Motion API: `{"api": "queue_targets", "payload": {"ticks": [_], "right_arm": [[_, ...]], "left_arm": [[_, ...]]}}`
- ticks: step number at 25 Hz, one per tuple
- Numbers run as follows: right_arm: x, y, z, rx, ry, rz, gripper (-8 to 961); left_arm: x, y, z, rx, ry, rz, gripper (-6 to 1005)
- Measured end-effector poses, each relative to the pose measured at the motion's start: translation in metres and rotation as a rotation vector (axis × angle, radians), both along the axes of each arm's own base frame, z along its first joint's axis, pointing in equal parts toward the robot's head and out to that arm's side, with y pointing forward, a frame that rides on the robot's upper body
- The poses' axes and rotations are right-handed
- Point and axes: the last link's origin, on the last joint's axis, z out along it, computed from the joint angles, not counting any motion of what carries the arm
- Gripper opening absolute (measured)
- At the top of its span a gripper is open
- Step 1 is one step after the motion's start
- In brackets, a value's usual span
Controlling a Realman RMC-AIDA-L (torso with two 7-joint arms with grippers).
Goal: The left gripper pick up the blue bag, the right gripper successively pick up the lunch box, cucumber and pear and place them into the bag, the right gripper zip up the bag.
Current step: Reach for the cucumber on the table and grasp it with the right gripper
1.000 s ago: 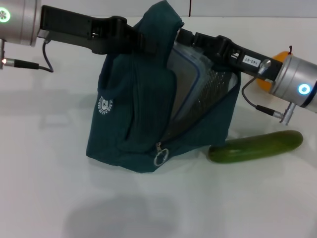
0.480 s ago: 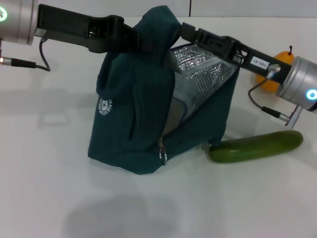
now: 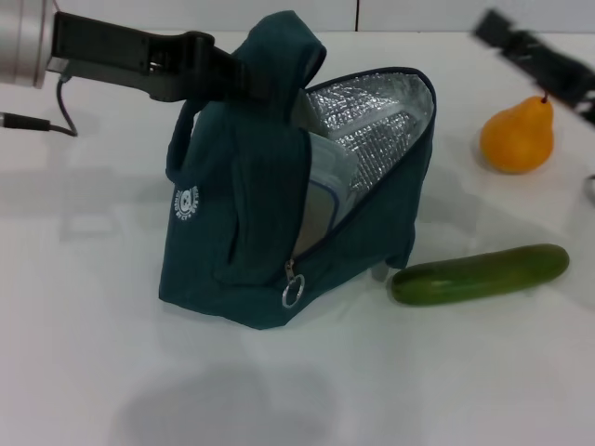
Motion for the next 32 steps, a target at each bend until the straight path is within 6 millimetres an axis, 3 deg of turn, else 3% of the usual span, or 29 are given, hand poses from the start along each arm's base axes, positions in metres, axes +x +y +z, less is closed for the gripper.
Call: {"api": "queue_targets", "payload": {"ticks": [4, 7, 13, 18, 23, 32], "right_arm": [[0.016, 0.002, 0.037, 0.069, -0.099, 0.04, 815], [0.015, 0.014, 0.066, 0.046, -0.229, 0.088, 845], [-0.013, 0.04, 0.113, -0.114, -0.713, 0.197, 872], [-0.03, 0.04, 0.137, -0.244, -1.056, 0.263, 859], [-0.042, 0.026, 0.134, -0.331, -1.256, 0.455, 840], [-0.059, 0.031, 0.093, -0.348, -1.433, 0.641, 824]], "left_arm": [[-0.001, -0.001, 0.002, 0.01, 0.008, -0.003, 44], [0.001, -0.001, 0.003, 0.015, 0.014, -0.01, 44], [0.001, -0.001, 0.004, 0.019, 0.023, -0.013, 44], [0.002, -0.001, 0.001, 0.016, 0.022, -0.015, 44], [0.001, -0.001, 0.001, 0.017, 0.023, -0.014, 44], [0.003, -0.002, -0.002, 0.017, 0.021, -0.035, 44]]}}
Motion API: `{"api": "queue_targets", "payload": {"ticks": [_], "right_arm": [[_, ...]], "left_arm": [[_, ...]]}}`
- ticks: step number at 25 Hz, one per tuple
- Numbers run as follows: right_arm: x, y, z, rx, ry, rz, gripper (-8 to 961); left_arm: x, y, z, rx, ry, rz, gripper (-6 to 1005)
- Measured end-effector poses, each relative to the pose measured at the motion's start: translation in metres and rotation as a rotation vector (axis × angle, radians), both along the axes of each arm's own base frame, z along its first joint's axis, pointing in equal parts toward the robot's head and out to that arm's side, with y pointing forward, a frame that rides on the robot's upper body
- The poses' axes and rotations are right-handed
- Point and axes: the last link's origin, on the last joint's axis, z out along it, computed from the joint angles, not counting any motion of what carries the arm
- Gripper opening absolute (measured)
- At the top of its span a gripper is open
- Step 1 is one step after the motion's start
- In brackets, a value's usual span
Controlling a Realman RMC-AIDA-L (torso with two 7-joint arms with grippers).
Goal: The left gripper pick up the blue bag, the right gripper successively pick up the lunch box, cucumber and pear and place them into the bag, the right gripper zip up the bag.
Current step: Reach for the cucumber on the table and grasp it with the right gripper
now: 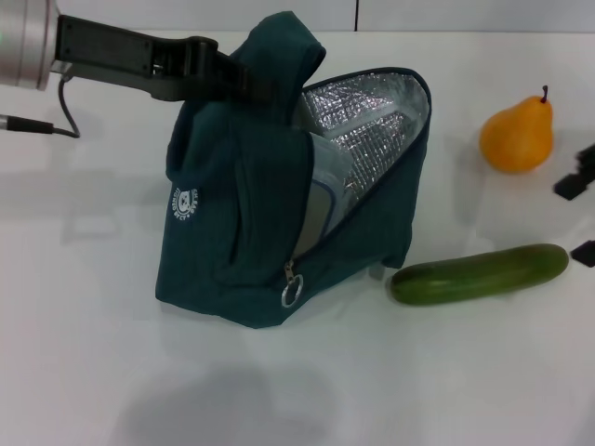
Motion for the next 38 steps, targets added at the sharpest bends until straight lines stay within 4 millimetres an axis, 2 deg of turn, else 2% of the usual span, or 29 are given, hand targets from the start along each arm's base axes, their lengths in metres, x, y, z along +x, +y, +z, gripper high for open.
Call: {"api": "queue_targets", "payload": {"ticks": [2, 6, 10, 14, 22, 38], "right_arm": [[-0.017, 0.005, -0.021, -0.033, -0.065, 0.074, 822], [-0.023, 0.008, -0.04, -0.046, -0.146, 0.136, 821], [-0.015, 0.009, -0.068, -0.063, -0.245, 0.183, 821], [-0.005, 0.007, -0.094, -0.079, -0.268, 0.223, 820], [-0.001, 0.009, -0.116, -0.047, -0.308, 0.323, 819], [0.014, 0.007, -0.141, -0.03, -0.299, 0.339, 817]], "left_arm": [[0.001, 0.0, -0.001, -0.001, -0.001, -0.005, 44], [0.002, 0.0, -0.002, -0.002, -0.003, -0.006, 44], [0.003, 0.001, -0.002, -0.002, -0.002, -0.012, 44], [0.005, 0.001, -0.002, -0.002, -0.001, -0.018, 44], [0.006, 0.002, -0.002, 0.0, 0.0, -0.022, 44], [0.01, 0.003, -0.004, -0.009, 0.004, -0.037, 44]]}}
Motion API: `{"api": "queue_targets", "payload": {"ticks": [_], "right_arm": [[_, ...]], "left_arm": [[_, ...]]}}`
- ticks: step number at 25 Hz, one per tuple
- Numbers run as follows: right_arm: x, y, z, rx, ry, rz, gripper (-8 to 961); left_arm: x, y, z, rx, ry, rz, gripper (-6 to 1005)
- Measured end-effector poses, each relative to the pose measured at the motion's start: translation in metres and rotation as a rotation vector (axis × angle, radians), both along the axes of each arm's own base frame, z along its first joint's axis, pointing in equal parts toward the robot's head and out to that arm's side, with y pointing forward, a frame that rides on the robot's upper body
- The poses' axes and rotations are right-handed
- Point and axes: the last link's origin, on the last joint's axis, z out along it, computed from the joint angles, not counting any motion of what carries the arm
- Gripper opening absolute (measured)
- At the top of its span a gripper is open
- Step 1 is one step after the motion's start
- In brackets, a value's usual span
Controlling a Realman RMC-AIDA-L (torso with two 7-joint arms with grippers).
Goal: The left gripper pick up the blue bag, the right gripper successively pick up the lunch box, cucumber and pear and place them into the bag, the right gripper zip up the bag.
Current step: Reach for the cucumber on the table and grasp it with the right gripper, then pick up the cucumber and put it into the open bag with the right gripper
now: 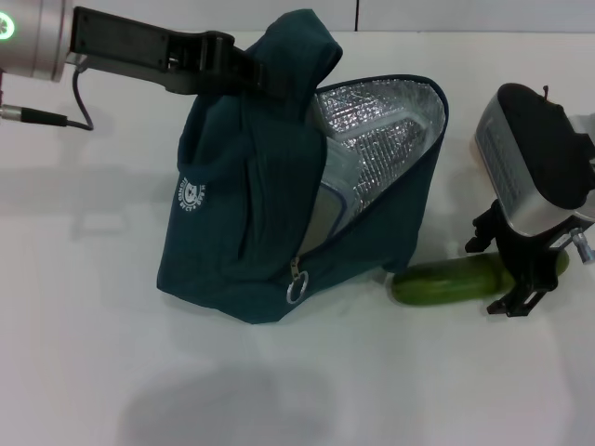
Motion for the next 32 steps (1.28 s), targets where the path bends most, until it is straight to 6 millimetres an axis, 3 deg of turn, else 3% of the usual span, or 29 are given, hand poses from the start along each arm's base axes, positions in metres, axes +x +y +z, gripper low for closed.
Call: {"api": "queue_targets", "payload": {"ticks": [5, 11, 16, 19, 25, 32], "right_arm": [[0.003, -0.001, -0.001, 0.002, -0.003, -0.018, 816], [0.0, 0.002, 0.001, 0.03, 0.014, -0.031, 748], [0.001, 0.001, 0.001, 0.023, 0.008, -0.034, 565], [0.001, 0.0, 0.003, 0.014, 0.003, -0.04, 568], [-0.013, -0.018, 0.021, -0.107, 0.033, -0.097, 573], [-0.038, -0.036, 0.063, -0.237, 0.29, -0.167, 579]], "left_arm": [[0.0, 0.0, -0.001, -0.002, 0.0, -0.001, 44], [0.0, -0.001, -0.001, -0.004, 0.0, -0.001, 44], [0.0, -0.001, -0.001, -0.004, 0.0, -0.003, 44], [0.0, -0.001, -0.001, -0.003, 0.001, -0.003, 44], [-0.001, -0.001, 0.0, -0.002, 0.002, -0.002, 44], [-0.001, 0.0, 0.001, 0.002, 0.003, -0.001, 44]]}}
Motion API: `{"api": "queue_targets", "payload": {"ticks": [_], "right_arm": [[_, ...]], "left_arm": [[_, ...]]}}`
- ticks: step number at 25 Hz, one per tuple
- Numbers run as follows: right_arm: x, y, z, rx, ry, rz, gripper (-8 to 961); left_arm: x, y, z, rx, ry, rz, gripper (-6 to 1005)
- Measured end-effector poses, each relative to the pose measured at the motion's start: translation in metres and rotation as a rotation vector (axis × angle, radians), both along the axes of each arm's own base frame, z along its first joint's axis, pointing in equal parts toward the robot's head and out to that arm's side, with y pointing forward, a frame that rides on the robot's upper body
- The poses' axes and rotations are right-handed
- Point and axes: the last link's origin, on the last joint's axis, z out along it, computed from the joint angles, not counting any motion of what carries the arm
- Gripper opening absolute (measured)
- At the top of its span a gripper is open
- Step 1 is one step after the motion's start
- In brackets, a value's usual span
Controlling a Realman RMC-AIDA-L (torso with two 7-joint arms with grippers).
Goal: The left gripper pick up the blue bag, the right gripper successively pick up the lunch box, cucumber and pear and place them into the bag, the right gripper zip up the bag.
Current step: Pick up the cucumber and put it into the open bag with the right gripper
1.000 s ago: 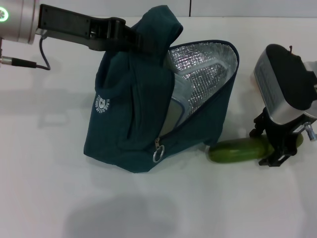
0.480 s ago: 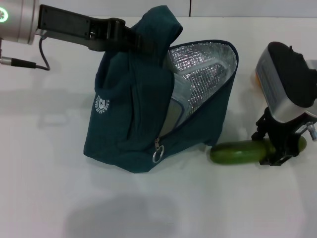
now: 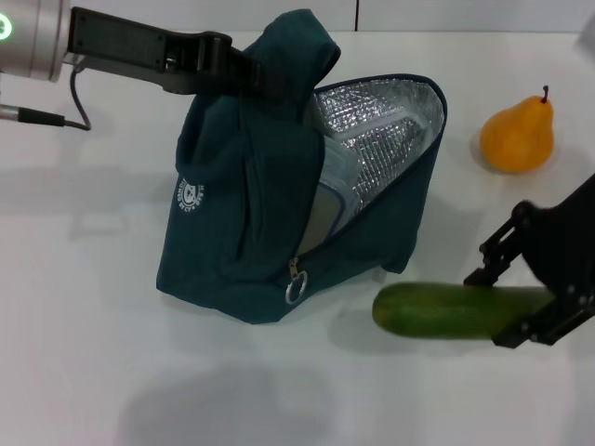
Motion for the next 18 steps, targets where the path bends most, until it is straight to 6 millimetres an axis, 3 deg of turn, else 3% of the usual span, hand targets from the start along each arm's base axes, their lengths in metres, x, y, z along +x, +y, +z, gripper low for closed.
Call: {"api": "queue_targets", "payload": {"ticks": [5, 11, 14, 18], "right_arm": [[-0.004, -0.002, 0.039, -0.007, 0.237, -0.049, 584], [0.007, -0.003, 0.074, 0.012, 0.549, -0.108, 589], [0.016, -0.001, 0.077, 0.065, 0.692, -0.163, 591], [0.029, 0.001, 0.062, 0.144, 0.883, -0.235, 595]], "left_arm": [[0.0, 0.0, 0.0, 0.0, 0.001, -0.001, 44], [-0.002, -0.001, 0.0, 0.002, -0.001, 0.005, 44], [-0.001, -0.001, -0.001, -0.001, -0.002, 0.004, 44], [-0.001, -0.001, -0.001, -0.003, -0.004, 0.005, 44]]}}
